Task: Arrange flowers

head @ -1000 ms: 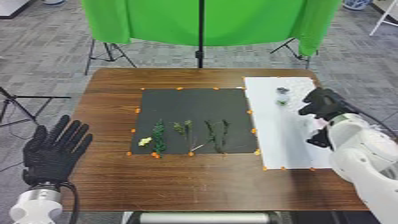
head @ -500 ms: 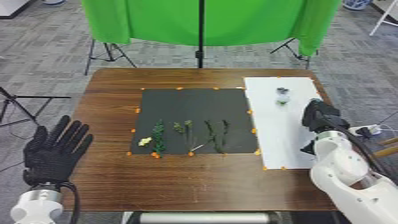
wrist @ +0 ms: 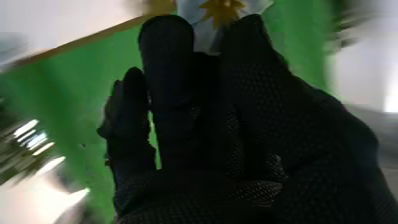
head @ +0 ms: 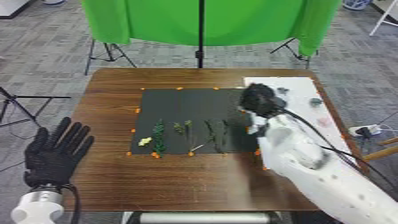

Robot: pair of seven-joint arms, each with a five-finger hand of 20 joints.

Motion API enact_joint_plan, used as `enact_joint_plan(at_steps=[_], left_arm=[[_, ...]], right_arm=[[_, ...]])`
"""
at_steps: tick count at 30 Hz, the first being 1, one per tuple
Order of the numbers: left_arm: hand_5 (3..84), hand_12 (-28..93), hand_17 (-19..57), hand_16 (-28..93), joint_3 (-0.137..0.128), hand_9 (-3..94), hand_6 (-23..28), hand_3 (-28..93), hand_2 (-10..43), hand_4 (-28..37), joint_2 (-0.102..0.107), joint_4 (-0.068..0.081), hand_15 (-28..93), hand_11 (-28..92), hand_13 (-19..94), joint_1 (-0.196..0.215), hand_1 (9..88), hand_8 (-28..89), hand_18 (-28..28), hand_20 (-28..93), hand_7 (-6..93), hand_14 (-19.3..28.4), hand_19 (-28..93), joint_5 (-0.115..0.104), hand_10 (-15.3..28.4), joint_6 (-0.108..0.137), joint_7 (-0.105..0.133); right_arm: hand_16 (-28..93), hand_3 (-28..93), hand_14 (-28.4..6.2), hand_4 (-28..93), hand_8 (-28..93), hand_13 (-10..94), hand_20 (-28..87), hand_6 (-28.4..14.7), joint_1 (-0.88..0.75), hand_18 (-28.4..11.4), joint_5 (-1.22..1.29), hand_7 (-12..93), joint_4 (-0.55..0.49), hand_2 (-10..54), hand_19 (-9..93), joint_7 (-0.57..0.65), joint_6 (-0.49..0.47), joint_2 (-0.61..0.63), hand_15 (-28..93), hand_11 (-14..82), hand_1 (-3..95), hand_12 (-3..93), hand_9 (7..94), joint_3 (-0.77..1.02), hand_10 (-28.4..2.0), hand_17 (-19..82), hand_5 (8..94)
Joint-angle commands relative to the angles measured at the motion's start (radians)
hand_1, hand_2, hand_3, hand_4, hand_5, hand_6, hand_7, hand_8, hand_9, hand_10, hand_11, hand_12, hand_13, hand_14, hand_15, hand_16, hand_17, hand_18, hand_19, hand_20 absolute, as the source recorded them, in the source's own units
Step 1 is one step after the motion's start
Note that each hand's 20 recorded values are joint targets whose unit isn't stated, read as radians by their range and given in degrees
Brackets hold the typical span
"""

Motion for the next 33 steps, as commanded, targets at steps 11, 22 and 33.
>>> enact_joint_plan(at_steps=[11, 22, 33], left_arm=[[44.8, 13, -4.8, -4, 0.097, 37.9, 9.9, 71, 13.8, -28.3, 0.050, 0.040, 29, 17, 28, -0.095, 27.9, -7, 12.7, 13, 11.5, 15.0, 25, 0.000, 15.9, 0.015, -0.013], [44.8, 13, -4.8, -4, 0.107, 38.0, 9.9, 71, 13.8, -28.3, 0.053, 0.039, 29, 17, 28, -0.095, 27.8, -7, 12.7, 13, 11.5, 15.0, 25, -0.001, 15.9, 0.000, -0.003], [44.9, 13, -4.8, -4, 0.107, 38.0, 9.9, 71, 14.3, -28.3, 0.050, 0.041, 30, 17, 28, -0.101, 28.0, -7, 12.7, 14, 11.6, 15.2, 25, 0.002, 16.0, 0.013, -0.018]], right_arm=[[41, 65, -7.5, -28, 2, 70, 43, 0.0, 0.332, -21.1, -0.066, 36, 0.375, -9.5, 81, -0.057, -0.168, -0.544, 44, 5.8, 64.1, 32.6, 81.6, -0.265, -10.2, 30, 74.6], [41, 65, -7.2, -28, -1, 68, 43, -0.2, 0.300, -21.0, -0.083, 36, 0.387, -9.5, 80, 0.027, -0.246, -0.555, 43, 6.0, 63.5, 30.5, 77.5, -0.248, -10.1, 30, 71.1], [40, 66, -7.2, -28, -5, 67, 42, -0.8, 0.281, -21.5, -0.044, 27, 0.349, -9.5, 80, 0.060, -0.252, -0.558, 44, 14.3, 62.6, 21.6, 69.4, -0.238, -11.1, 29, 65.9]])
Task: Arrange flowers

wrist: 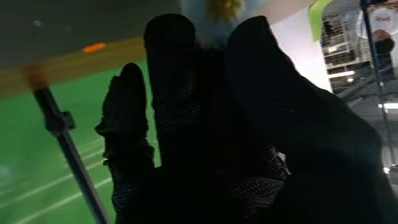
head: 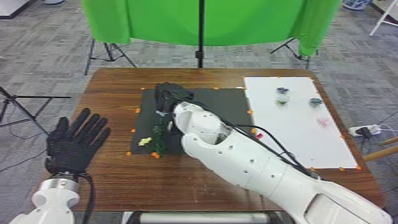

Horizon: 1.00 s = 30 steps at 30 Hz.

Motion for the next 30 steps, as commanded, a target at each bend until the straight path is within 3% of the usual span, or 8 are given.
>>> enact_joint_plan(at_steps=[1, 3, 9, 13, 18, 22, 25, 30], left_arm=[[44.9, 13, -4.8, -4, 0.007, 38.1, 9.9, 71, 14.4, -28.3, -0.006, 0.008, 30, 17, 28, 0.002, 28.0, -7, 12.7, 14, 11.6, 15.2, 25, 0.001, 16.0, 0.009, -0.014], [44.9, 13, -4.8, -4, 0.009, 38.1, 9.8, 71, 14.5, -28.3, -0.007, 0.009, 30, 17, 28, -0.002, 28.0, -7, 12.7, 14, 11.8, 15.2, 25, -0.001, 16.0, 0.020, -0.017], [45.0, 13, -4.9, -5, -0.003, 38.2, 9.9, 71, 14.8, -28.3, -0.032, 0.008, 30, 18, 28, 0.013, 27.9, -8, 12.7, 14, 11.9, 15.1, 25, 0.002, 15.9, 0.013, -0.028], [45.0, 13, -4.9, -5, -0.015, 38.1, 9.9, 71, 14.8, -28.3, -0.052, 0.002, 30, 18, 28, 0.034, 27.9, -8, 12.7, 14, 11.9, 15.1, 25, 0.003, 15.9, 0.000, -0.029], [44.9, 13, -4.9, -5, -0.030, 38.1, 9.9, 71, 14.8, -28.3, -0.053, -0.004, 30, 18, 28, 0.042, 27.8, -8, 12.7, 13, 11.8, 15.2, 25, 0.013, 15.9, -0.002, -0.029], [45.0, 13, -4.9, -5, -0.038, 38.1, 9.9, 71, 14.8, -28.3, -0.055, -0.006, 30, 18, 28, 0.047, 27.8, -8, 12.7, 13, 11.7, 15.1, 25, 0.011, 15.9, -0.007, -0.028], [44.9, 13, -4.8, -5, -0.044, 38.1, 9.9, 71, 14.7, -28.3, -0.055, -0.006, 29, 17, 28, 0.050, 27.7, -8, 12.7, 13, 11.7, 15.1, 25, 0.012, 16.0, -0.010, -0.027], [44.9, 13, -4.8, -4, -0.052, 38.1, 9.9, 71, 14.7, -28.3, -0.040, -0.016, 30, 17, 28, 0.067, 27.8, -8, 12.7, 14, 11.7, 15.1, 25, 0.001, 16.0, 0.004, -0.009]], right_arm=[[39, 67, -7.3, -28, -5, 67, 42, -0.7, -0.012, -21.4, 0.015, 26, -0.031, -9.5, 80, 0.001, -0.018, -0.006, 44, 14.6, 62.4, 21.4, 69.1, 0.011, -11.1, 29, 65.9], [39, 66, -7.4, -28, -5, 66, 42, -0.8, -0.026, -21.5, 0.022, 26, -0.044, -9.5, 80, 0.011, -0.027, -0.010, 44, 15.7, 61.9, 20.6, 68.4, 0.025, -11.3, 29, 65.9], [37, 68, -8.4, -28, -12, 65, 41, -1.1, -0.034, -22.0, 0.081, 21, -0.138, -9.5, 80, 0.054, -0.015, 0.064, 46, 17.8, 58.5, 15.8, 65.4, 0.059, -13.2, 28, 63.7], [31, 73, -10.8, -28, -13, 62, 40, -2.8, -0.084, -22.8, 0.099, 18, -0.282, -9.5, 81, 0.075, -0.037, 0.207, 49, 16.0, 53.3, 14.4, 59.7, 0.162, -14.7, 27, 59.2], [20, 76, -13.5, -28, -12, 58, 38, -4.2, -0.190, -23.3, 0.075, 15, -0.391, -9.5, 80, 0.148, -0.065, 0.411, 52, 13.4, 48.8, 14.1, 55.2, 0.355, -16.0, 26, 55.7], [15, 76, -15.4, -28, -11, 52, 34, -6.0, -0.310, -23.0, 0.098, 14, -0.438, -9.5, 75, 0.242, -0.091, 0.550, 42, 11.5, 45.5, 13.6, 49.3, 0.516, -18.0, 24, 51.2], [13, 77, -16.9, -28, -11, 43, 27, -7.5, -0.437, -22.4, 0.082, 12, -0.475, -9.5, 70, 0.292, -0.070, 0.627, 26, 10.9, 43.7, 12.8, 44.9, 0.639, -18.9, 21, 48.2], [14, 77, -18.0, -28, -11, 39, 25, -7.7, -0.588, -22.3, 0.073, 12, -0.494, -9.5, 68, 0.333, -0.096, 0.706, 23, 10.9, 44.0, 12.7, 43.2, 0.760, -18.7, 19, 48.0]])
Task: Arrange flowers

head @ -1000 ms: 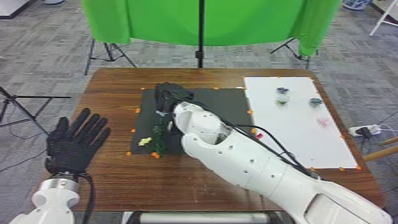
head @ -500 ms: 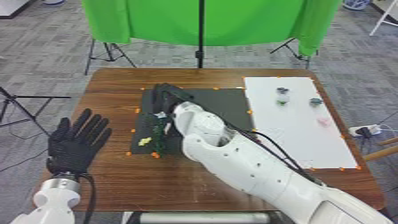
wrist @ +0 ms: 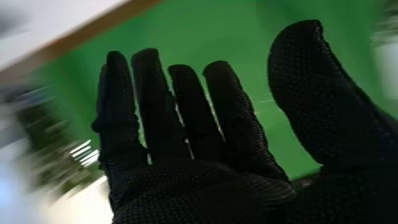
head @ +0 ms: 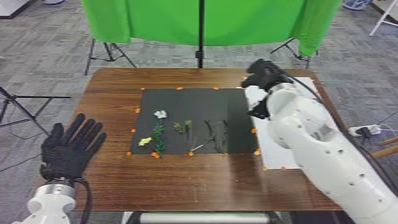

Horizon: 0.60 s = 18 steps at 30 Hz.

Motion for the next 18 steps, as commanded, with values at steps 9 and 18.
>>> enact_joint_plan(at_steps=[9, 18], left_arm=[[45.1, 13, -4.6, -5, -0.024, 38.2, 9.8, 72, 14.7, -28.3, 0.004, -0.015, 30, 18, 28, 0.042, 27.7, -8, 13.0, 14, 12.0, 15.1, 27, -0.002, 16.0, 0.006, 0.012], [45.1, 13, -4.7, -5, -0.017, 38.2, 9.9, 71, 14.7, -28.3, -0.005, -0.016, 30, 18, 28, 0.045, 27.7, -8, 12.9, 14, 12.0, 15.1, 26, -0.004, 16.0, 0.009, 0.010]], right_arm=[[15, 79, -18.7, -28, -11, 33, 26, -7.6, -0.281, -23.0, -0.014, 13, 0.090, -9.5, 70, 0.095, -0.005, 0.243, 24, 11.0, 45.8, 11.4, 36.7, 0.233, -18.6, 17, 45.8], [22, 72, -10.6, -28, -10, 62, 27, -1.9, -0.258, -21.8, -0.074, 18, 0.156, -9.5, 73, 0.074, 0.083, 0.223, 28, 15.9, 56.7, 13.9, 63.7, 0.151, -12.8, 26, 63.8]])
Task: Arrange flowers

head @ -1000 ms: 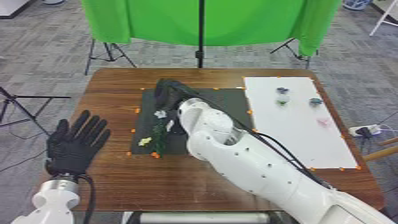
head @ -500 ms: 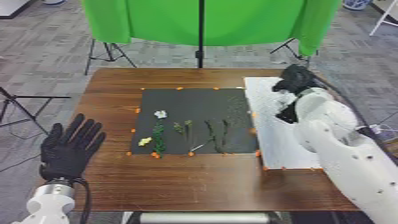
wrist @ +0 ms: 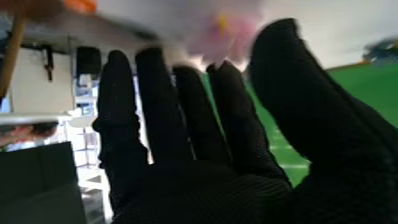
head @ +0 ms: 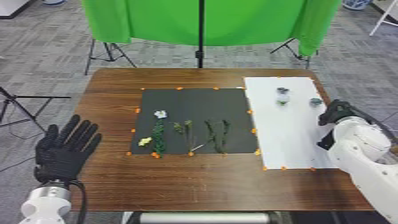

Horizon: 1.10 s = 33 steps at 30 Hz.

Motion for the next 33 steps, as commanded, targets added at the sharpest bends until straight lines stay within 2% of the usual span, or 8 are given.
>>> enact_joint_plan(at_steps=[1, 2, 4, 10, 15, 23, 28, 33], left_arm=[[45.1, 13, -4.7, -5, 0.003, 38.2, 9.9, 71, 14.7, -28.3, -0.012, 0.000, 30, 18, 28, 0.014, 27.7, -8, 12.9, 14, 12.0, 15.1, 26, 0.000, 16.0, 0.006, -0.008], [45.1, 13, -4.6, -5, 0.003, 38.2, 9.9, 71, 14.7, -28.3, -0.014, 0.001, 30, 18, 28, 0.014, 27.7, -8, 12.9, 14, 12.0, 15.1, 26, 0.002, 16.0, 0.005, -0.011], [45.1, 13, -4.7, -5, 0.002, 38.2, 9.9, 71, 14.7, -28.3, -0.014, 0.004, 30, 18, 28, 0.011, 27.8, -8, 12.9, 14, 12.0, 15.1, 26, -0.003, 16.0, 0.012, -0.012], [45.1, 13, -4.6, -5, -0.003, 38.2, 9.9, 71, 14.7, -28.3, -0.016, 0.002, 30, 18, 28, 0.018, 27.7, -8, 12.8, 14, 11.9, 15.1, 26, -0.004, 16.0, 0.004, -0.013], [45.1, 13, -4.7, -5, 0.002, 38.2, 10.0, 71, 14.7, -28.3, -0.013, 0.001, 30, 18, 28, 0.020, 27.7, -8, 12.8, 14, 11.9, 15.1, 26, -0.005, 15.9, 0.006, -0.013], [45.1, 13, -4.7, -5, 0.023, 38.2, 10.0, 71, 14.6, -28.3, -0.009, 0.010, 30, 18, 28, -0.005, 27.7, -8, 12.8, 14, 11.7, 15.1, 26, -0.001, 16.0, 0.007, -0.026], [45.0, 13, -4.8, -5, 0.031, 38.2, 10.0, 71, 14.6, -28.3, -0.005, 0.015, 30, 18, 28, -0.016, 27.7, -8, 12.9, 14, 11.8, 15.1, 26, 0.002, 16.0, 0.003, -0.029], [45.1, 13, -4.8, -5, 0.026, 38.2, 10.0, 71, 14.6, -28.3, -0.004, 0.018, 30, 18, 28, -0.014, 27.8, -8, 12.8, 14, 11.7, 15.1, 26, 0.000, 15.9, 0.014, -0.034]], right_arm=[[29, 67, -9.3, -28, -6, 66, 29, -1.7, 0.009, -21.9, -0.095, 21, 0.015, -9.5, 74, -0.007, 0.126, -0.014, 27, 12.8, 60.6, 20.5, 69.6, -0.072, -11.9, 27, 67.3], [35, 63, -7.9, -28, -1, 69, 31, -1.2, -0.002, -22.0, -0.105, 25, -0.004, -9.5, 76, 0.005, 0.153, -0.009, 28, 9.3, 63.8, 29.0, 77.4, -0.073, -11.0, 29, 71.3], [39, 62, -7.1, -28, 2, 73, 33, -0.9, -0.012, -22.3, -0.148, 29, -0.048, -9.5, 78, 0.003, 0.182, 0.000, 30, 8.1, 65.5, 34.2, 82.3, -0.080, -10.4, 31, 74.6], [40, 64, -7.1, -28, 4, 74, 35, -1.4, 0.028, -22.7, -0.170, 32, -0.192, -9.5, 81, -0.079, 0.214, 0.008, 33, 9.1, 65.6, 37.1, 84.5, -0.125, -10.3, 32, 76.1], [40, 65, -7.1, -28, 4, 74, 35, -1.5, 0.195, -22.6, -0.141, 32, -0.224, -9.5, 81, -0.182, 0.240, -0.071, 34, 8.9, 65.4, 37.4, 84.5, -0.287, -10.4, 32, 76.1], [39, 65, -7.2, -28, 4, 73, 35, -1.4, 0.468, -22.4, -0.129, 32, -0.077, -9.5, 81, -0.355, 0.201, -0.290, 34, 8.4, 64.9, 37.0, 83.9, -0.583, -10.3, 32, 75.4], [39, 65, -7.0, -28, 3, 73, 35, -1.3, 0.512, -22.3, -0.154, 32, -0.017, -9.5, 80, -0.377, 0.140, -0.347, 34, 8.6, 64.7, 37.1, 83.7, -0.683, -10.2, 31, 75.1], [39, 65, -6.9, -28, 3, 72, 36, -1.3, 0.530, -22.0, -0.240, 32, 0.023, -9.5, 80, -0.369, 0.119, -0.362, 33, 8.1, 64.3, 36.5, 82.8, -0.768, -10.0, 31, 74.2]])
